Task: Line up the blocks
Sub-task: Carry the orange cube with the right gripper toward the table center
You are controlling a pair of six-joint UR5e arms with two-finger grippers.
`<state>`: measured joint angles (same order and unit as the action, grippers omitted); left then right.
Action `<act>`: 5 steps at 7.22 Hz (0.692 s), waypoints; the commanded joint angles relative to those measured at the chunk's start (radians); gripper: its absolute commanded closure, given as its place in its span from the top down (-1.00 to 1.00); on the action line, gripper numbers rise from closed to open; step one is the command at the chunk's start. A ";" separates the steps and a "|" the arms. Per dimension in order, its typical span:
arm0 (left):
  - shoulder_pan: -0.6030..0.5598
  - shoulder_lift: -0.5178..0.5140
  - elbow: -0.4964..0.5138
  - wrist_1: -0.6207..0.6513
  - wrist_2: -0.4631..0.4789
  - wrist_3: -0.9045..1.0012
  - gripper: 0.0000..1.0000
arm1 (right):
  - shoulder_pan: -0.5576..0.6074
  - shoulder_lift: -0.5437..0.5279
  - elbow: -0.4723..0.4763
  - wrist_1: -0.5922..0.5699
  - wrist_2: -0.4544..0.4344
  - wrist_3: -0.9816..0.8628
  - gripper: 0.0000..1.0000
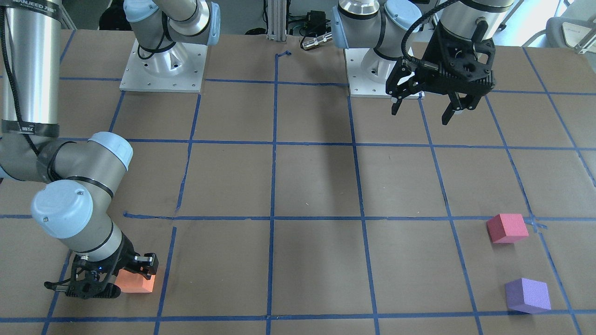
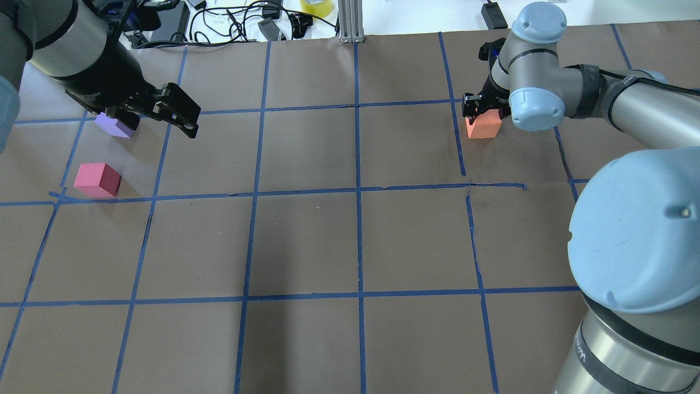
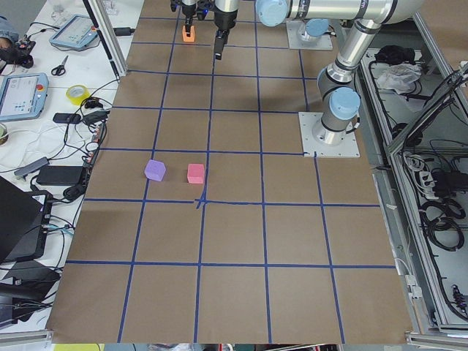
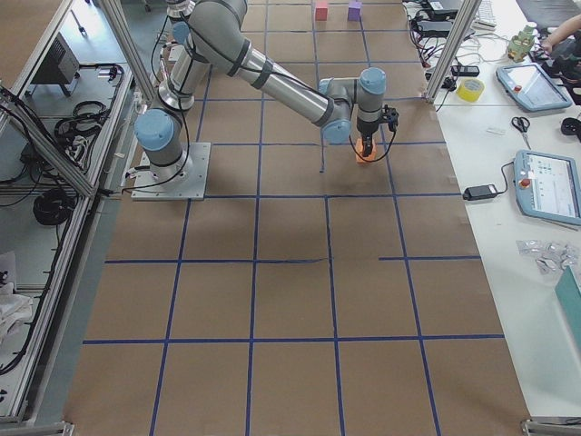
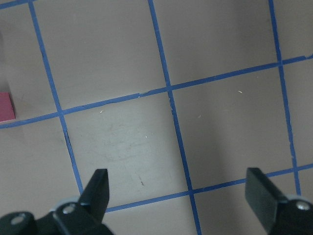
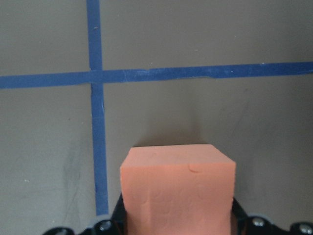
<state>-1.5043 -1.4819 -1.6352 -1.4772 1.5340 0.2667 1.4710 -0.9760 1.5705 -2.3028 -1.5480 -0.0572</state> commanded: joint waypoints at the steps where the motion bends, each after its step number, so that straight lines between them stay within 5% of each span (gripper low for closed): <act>1: -0.001 0.000 0.000 0.000 0.000 0.000 1.00 | 0.041 -0.013 -0.056 0.041 0.034 0.096 -1.00; 5: 0.001 0.011 -0.018 0.001 0.000 0.000 1.00 | 0.277 -0.004 -0.113 0.049 0.040 0.367 -1.00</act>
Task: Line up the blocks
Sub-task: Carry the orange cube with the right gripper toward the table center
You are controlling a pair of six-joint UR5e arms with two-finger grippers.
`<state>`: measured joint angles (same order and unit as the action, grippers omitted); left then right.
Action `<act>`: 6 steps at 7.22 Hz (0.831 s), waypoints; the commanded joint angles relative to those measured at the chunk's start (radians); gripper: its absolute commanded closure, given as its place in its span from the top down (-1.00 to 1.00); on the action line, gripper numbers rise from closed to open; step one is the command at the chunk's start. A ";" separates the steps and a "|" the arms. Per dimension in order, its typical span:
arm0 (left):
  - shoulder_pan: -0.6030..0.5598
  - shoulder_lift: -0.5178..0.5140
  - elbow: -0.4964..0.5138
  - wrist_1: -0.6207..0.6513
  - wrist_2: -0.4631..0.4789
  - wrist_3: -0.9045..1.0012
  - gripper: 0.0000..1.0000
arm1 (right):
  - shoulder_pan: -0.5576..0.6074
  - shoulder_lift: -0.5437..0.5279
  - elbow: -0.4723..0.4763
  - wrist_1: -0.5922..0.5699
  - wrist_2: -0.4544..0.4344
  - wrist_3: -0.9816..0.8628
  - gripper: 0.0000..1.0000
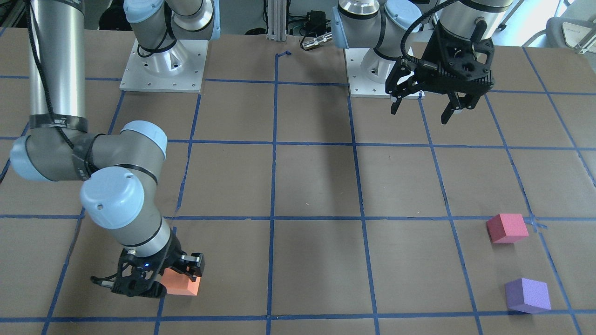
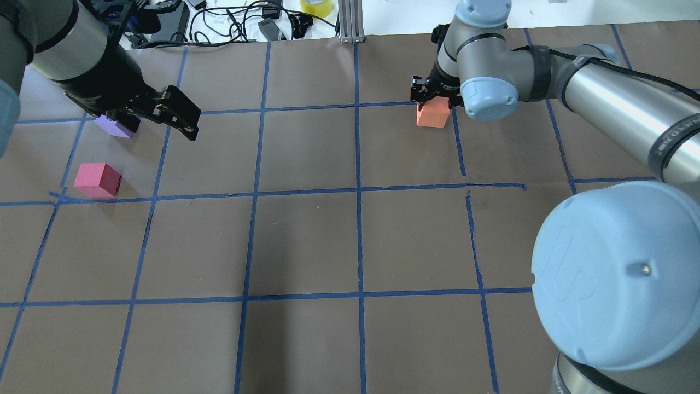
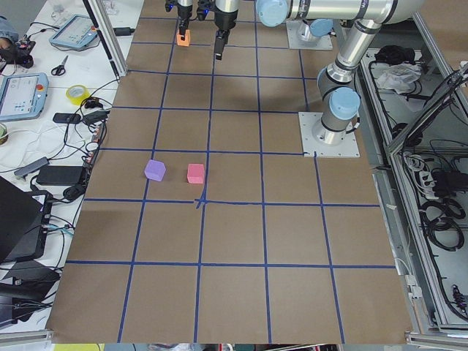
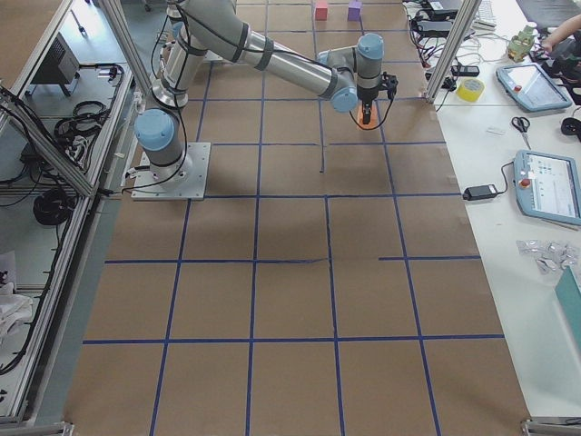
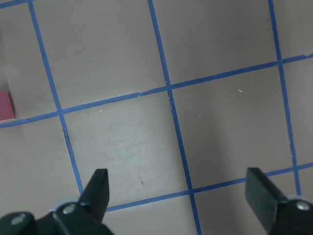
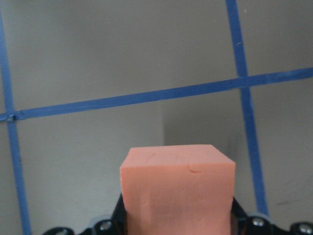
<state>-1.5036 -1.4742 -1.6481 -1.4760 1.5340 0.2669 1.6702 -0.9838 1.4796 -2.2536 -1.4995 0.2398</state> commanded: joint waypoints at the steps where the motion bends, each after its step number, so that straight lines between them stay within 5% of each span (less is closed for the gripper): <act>1: -0.001 0.006 -0.010 0.000 0.000 0.000 1.00 | 0.132 0.022 -0.036 0.000 -0.010 0.125 -1.00; 6: 0.000 0.009 -0.010 0.000 0.000 0.000 1.00 | 0.255 0.079 -0.056 -0.003 -0.065 0.211 -1.00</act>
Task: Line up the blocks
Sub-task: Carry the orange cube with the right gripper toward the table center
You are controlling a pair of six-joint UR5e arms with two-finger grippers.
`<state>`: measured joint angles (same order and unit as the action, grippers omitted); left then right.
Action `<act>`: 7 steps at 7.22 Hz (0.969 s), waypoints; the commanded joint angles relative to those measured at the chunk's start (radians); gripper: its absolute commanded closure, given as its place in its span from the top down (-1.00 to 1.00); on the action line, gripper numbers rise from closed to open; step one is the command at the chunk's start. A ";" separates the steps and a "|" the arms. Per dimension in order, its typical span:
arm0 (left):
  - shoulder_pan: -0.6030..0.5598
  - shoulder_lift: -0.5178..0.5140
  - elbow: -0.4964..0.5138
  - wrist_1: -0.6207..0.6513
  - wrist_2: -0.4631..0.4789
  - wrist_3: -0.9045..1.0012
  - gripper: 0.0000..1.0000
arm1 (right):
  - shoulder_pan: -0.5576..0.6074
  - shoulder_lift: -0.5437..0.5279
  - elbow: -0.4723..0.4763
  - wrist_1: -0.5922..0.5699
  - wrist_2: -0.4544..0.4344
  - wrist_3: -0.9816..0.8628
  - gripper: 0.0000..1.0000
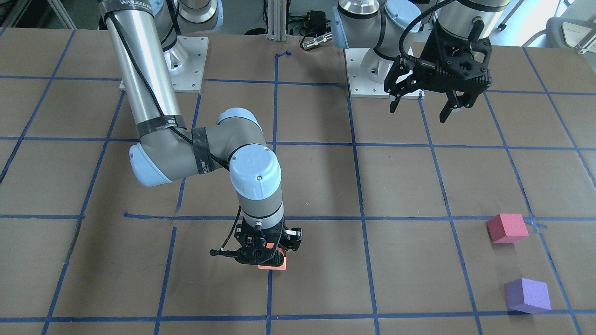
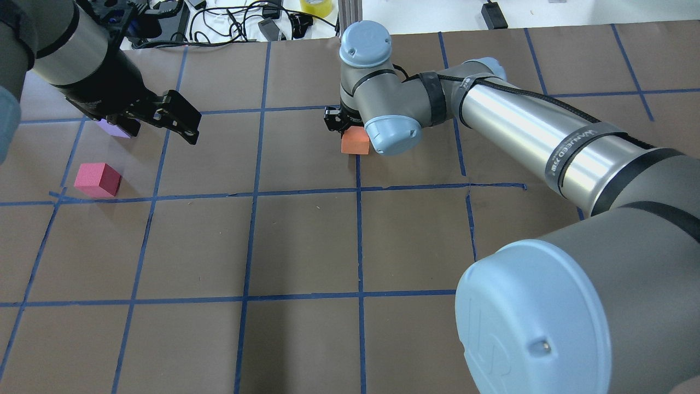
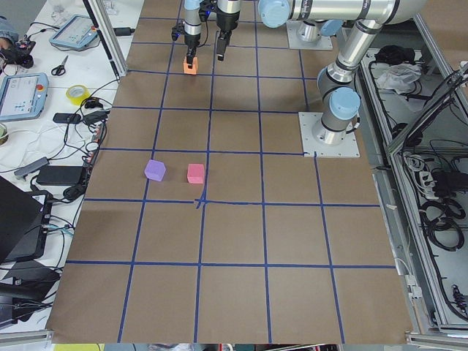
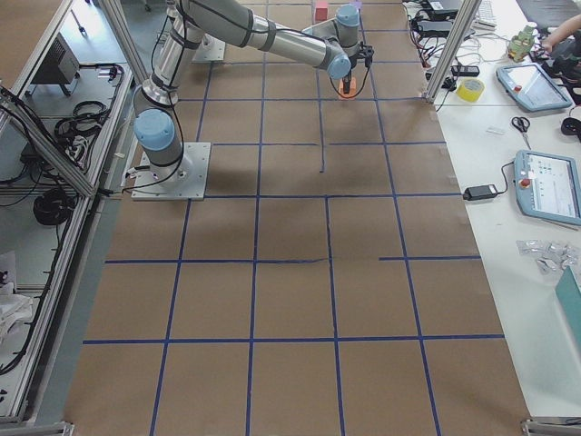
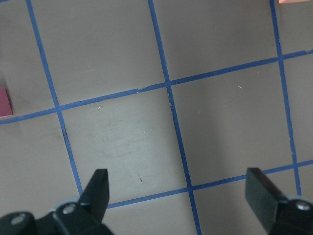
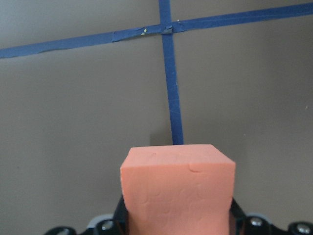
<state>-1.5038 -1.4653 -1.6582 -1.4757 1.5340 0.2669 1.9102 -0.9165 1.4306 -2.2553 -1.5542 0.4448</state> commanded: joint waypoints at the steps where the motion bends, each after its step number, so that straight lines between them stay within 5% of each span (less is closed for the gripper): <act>1: -0.001 0.000 -0.002 -0.002 0.000 0.000 1.00 | 0.024 0.030 -0.025 -0.001 -0.010 0.008 -0.96; 3: 0.001 0.002 0.000 -0.002 0.000 0.000 1.00 | 0.055 0.048 -0.036 -0.001 -0.015 0.023 -0.54; 4: -0.001 0.002 0.000 -0.002 0.000 0.000 1.00 | 0.056 0.048 -0.033 -0.003 -0.017 0.022 0.12; 5: 0.001 0.002 0.000 -0.002 0.000 0.000 1.00 | 0.058 0.044 -0.027 -0.004 -0.041 0.031 0.99; 7: 0.001 0.002 -0.002 -0.002 0.000 0.000 1.00 | 0.061 0.022 -0.027 0.005 -0.046 0.047 1.00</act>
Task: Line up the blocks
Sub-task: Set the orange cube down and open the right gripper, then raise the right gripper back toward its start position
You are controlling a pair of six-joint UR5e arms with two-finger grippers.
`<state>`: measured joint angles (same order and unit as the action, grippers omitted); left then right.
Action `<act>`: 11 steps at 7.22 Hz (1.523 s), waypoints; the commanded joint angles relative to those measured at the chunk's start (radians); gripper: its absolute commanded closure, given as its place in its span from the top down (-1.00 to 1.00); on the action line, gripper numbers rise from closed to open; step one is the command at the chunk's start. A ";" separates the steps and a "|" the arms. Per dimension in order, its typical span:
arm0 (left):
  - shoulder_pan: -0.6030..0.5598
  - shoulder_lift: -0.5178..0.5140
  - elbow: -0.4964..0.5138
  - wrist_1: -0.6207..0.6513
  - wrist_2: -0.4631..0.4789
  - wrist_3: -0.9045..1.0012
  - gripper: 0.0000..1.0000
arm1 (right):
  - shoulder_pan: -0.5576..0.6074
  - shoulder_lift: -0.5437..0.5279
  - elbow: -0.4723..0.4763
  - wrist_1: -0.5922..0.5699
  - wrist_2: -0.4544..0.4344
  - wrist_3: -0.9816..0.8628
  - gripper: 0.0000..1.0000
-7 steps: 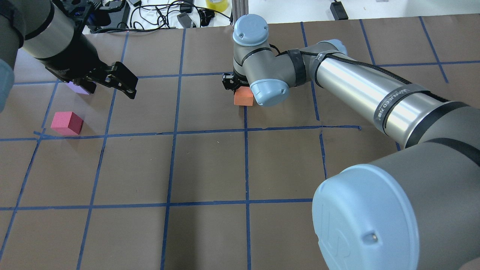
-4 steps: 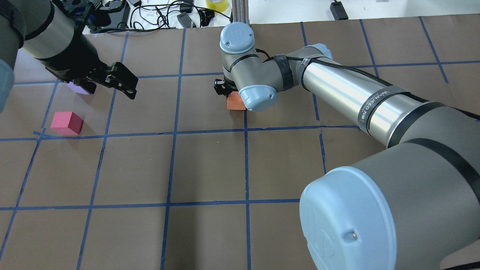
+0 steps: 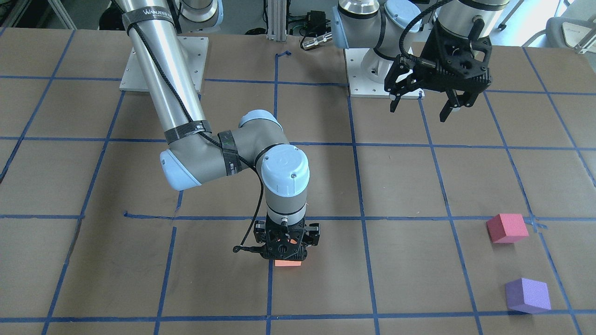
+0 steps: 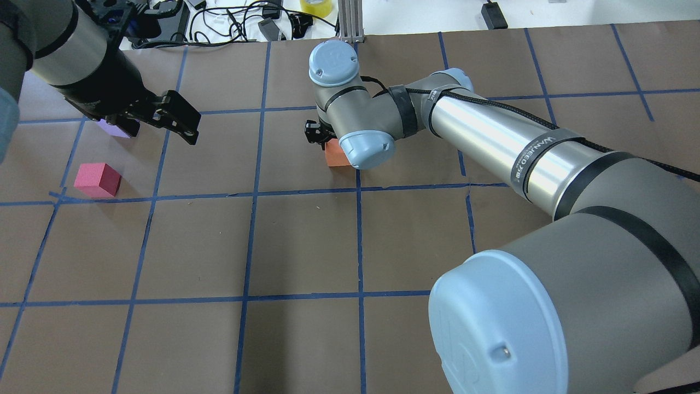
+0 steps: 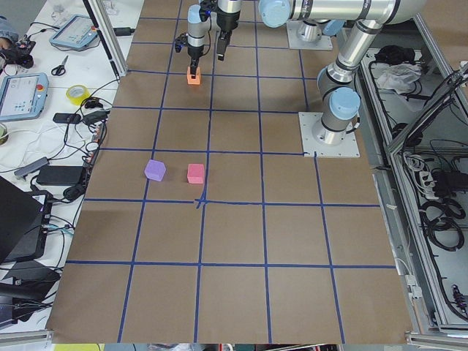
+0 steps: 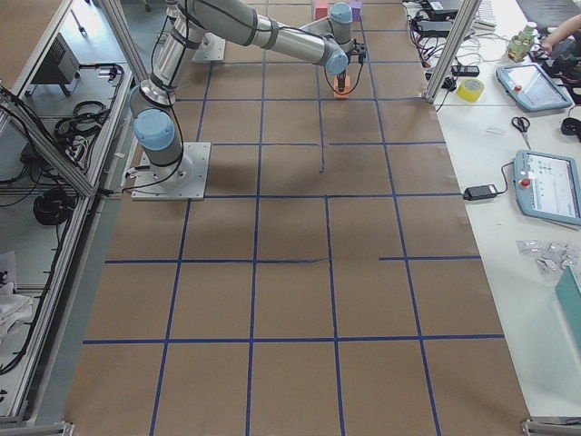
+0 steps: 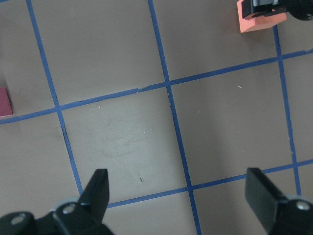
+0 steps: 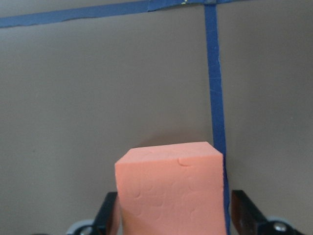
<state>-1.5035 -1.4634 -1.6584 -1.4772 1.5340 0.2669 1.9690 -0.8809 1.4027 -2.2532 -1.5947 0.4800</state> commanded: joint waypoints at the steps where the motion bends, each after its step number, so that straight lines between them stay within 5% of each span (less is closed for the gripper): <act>1: 0.000 0.000 -0.001 0.000 0.000 0.002 1.00 | 0.002 -0.023 0.001 0.014 -0.001 0.017 1.00; 5: 0.002 0.000 0.000 0.000 0.000 0.000 1.00 | -0.095 -0.261 0.008 0.239 -0.004 -0.024 1.00; 8: 0.003 0.000 0.000 0.002 0.000 0.000 1.00 | -0.287 -0.456 0.016 0.504 -0.059 -0.314 1.00; 11: 0.003 0.000 0.000 0.002 0.000 0.000 1.00 | -0.329 -0.483 0.036 0.520 -0.064 -0.340 1.00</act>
<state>-1.4996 -1.4634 -1.6582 -1.4757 1.5340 0.2669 1.6562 -1.3520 1.4340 -1.7377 -1.6555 0.1490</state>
